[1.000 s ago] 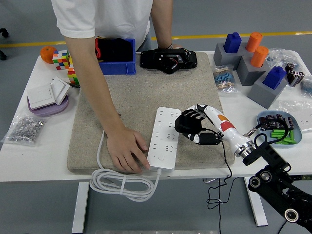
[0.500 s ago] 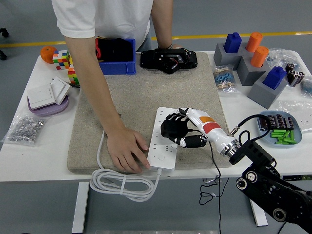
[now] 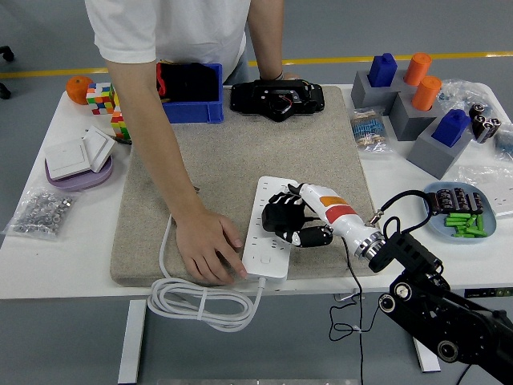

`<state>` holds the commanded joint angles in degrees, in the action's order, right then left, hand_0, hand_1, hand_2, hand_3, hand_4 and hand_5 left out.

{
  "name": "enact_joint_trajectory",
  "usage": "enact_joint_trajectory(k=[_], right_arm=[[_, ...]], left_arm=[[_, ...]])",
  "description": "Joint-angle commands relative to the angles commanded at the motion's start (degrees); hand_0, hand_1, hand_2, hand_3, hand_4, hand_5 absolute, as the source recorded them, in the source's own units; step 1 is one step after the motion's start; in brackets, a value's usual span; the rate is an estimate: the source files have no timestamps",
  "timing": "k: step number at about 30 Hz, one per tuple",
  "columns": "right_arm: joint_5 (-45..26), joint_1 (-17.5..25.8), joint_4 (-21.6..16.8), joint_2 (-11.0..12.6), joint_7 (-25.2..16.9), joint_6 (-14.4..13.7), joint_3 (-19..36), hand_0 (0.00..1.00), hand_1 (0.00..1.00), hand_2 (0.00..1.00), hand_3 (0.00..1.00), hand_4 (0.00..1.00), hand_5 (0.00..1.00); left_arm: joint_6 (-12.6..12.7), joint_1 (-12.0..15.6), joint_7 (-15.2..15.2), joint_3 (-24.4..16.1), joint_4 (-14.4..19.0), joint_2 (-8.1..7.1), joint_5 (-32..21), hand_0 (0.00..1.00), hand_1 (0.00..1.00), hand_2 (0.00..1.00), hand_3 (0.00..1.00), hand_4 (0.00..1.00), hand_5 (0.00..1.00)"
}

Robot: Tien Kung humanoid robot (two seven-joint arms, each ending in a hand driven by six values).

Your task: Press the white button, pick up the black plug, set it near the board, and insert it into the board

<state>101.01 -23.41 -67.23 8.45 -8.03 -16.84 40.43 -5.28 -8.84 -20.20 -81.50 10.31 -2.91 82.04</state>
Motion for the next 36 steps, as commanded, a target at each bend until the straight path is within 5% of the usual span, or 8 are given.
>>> enact_joint_trajectory(k=[36], right_arm=[[1.58, 0.74, -0.80, 0.19, 2.88, 0.12, 0.87, 0.350, 0.281, 0.367, 0.549, 0.752, 0.002]], left_arm=[[0.20, -0.02, 0.12, -0.68, 0.00, 0.16, -0.30, 0.773, 0.711, 0.666, 0.733, 0.651, 0.547]])
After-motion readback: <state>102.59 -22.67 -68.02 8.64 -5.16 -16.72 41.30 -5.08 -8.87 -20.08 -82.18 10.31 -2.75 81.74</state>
